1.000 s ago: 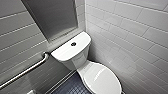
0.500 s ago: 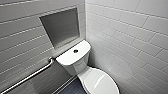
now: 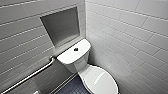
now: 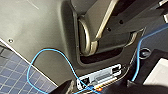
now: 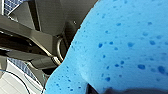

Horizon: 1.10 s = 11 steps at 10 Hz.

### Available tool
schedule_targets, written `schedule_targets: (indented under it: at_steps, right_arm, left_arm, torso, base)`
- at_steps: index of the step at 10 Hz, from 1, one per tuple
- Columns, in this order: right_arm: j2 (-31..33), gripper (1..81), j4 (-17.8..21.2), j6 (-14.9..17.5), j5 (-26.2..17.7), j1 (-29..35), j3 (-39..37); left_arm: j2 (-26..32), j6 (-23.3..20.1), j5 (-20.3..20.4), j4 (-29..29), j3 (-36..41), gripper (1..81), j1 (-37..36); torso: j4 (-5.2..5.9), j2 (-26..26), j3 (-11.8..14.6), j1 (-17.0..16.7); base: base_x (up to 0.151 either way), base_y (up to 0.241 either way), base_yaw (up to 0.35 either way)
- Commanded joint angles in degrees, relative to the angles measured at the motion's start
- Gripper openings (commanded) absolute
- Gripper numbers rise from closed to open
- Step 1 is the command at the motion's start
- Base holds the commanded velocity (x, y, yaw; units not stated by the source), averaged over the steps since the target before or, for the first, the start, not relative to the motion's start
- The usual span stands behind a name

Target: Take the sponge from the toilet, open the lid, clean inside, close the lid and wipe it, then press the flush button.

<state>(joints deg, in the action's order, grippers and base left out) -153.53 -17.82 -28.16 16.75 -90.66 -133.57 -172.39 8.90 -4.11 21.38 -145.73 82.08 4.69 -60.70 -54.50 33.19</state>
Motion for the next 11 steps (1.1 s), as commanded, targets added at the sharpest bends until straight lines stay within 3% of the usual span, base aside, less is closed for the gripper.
schedule_targets:
  at_steps: [1,3,8,9,11]
  right_arm:
    - [-5.05,1.0,-1.69,0.21,-3.83,-1.94,-7.74]
    - [-8.13,1.0,-3.62,0.12,-4.45,-1.50,-11.95]
    - [-12.53,1.0,-4.06,0.39,-6.02,-0.89,-17.50]
    - [-12.62,1.0,-3.98,0.39,-6.99,-0.54,-17.50]
    - [-13.23,1.0,-3.71,0.21,-7.52,-0.10,-17.59]
  left_arm:
    - [-0.33,-0.11,-4.07,-0.55,0.18,81.1,0.41]
    - [-1.29,-0.11,-3.98,-0.55,-1.48,81.1,0.41]
    - [-3.75,-0.11,-3.89,-0.64,-6.15,81.1,0.41]
    - [-3.75,-0.11,-3.36,-0.55,-6.15,81.1,0.41]
    - [-3.67,-0.02,-3.36,-0.64,-6.15,81.1,0.41]
  torso:
    - [0.00,5.60,5.60,-3.62]
    - [0.00,8.98,8.61,-5.77]
    - [0.00,19.35,19.06,-12.63]
    - [0.00,21.42,15.52,-14.01]
    - [0.00,24.79,17.60,-16.30]
  base:
    - [0.000,0.000,0.000]
    - [0.000,0.000,0.000]
    - [0.000,0.000,0.000]
    - [0.000,0.000,0.000]
    - [0.000,0.000,0.000]
